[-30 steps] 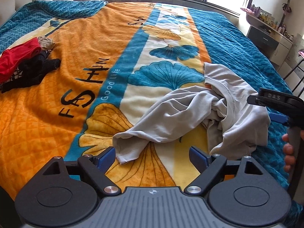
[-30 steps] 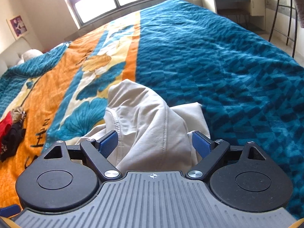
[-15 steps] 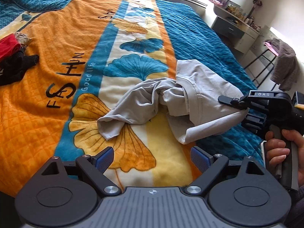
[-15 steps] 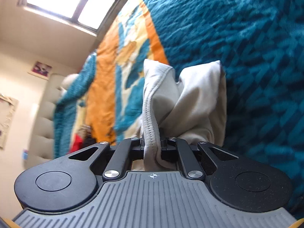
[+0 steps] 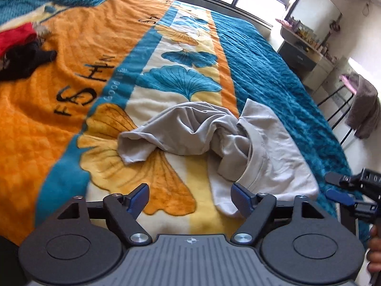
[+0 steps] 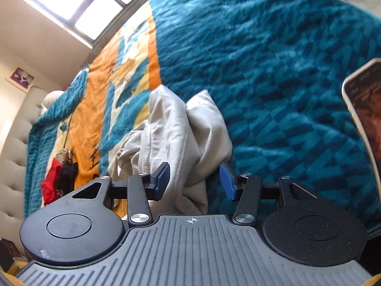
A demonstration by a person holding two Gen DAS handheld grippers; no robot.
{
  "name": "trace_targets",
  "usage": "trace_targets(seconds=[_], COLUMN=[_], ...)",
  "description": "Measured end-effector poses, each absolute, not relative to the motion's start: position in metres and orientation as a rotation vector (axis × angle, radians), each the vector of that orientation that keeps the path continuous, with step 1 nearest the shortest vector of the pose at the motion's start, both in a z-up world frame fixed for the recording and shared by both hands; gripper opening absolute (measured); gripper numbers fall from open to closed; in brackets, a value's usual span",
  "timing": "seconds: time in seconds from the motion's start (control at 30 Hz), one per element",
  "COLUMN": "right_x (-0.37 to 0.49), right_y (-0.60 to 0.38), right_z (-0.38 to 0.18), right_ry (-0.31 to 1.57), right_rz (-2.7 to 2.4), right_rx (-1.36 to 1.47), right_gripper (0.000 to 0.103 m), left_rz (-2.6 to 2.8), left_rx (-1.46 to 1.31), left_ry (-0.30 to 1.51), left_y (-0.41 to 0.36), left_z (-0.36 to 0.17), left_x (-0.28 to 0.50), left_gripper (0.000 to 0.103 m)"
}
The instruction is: Fold clothes
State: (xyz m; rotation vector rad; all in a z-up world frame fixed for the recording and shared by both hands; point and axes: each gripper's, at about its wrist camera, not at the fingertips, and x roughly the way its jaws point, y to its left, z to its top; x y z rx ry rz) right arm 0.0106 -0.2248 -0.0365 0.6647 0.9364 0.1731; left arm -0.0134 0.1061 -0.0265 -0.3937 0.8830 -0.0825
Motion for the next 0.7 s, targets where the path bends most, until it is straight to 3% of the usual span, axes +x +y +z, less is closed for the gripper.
trace_targets(seconds=[0.27, 0.43, 0.7], right_x=[0.026, 0.04, 0.031], right_y=[-0.21, -0.208, -0.225], right_z=[-0.032, -0.056, -0.087], right_ry=[0.903, 0.998, 1.092], right_rz=[0.348, 0.329, 0.23], right_rx=[0.667, 0.699, 0.663], right_gripper=[0.05, 0.011, 0.008], left_rz=[-0.231, -0.24, -0.242], left_rx=[-0.315, -0.303, -0.327], left_ry=[0.879, 0.939, 0.954], left_y=[0.059, 0.05, 0.04], left_z=[-0.036, -0.054, -0.065], left_x=[0.022, 0.029, 0.03], left_gripper=[0.067, 0.067, 0.071])
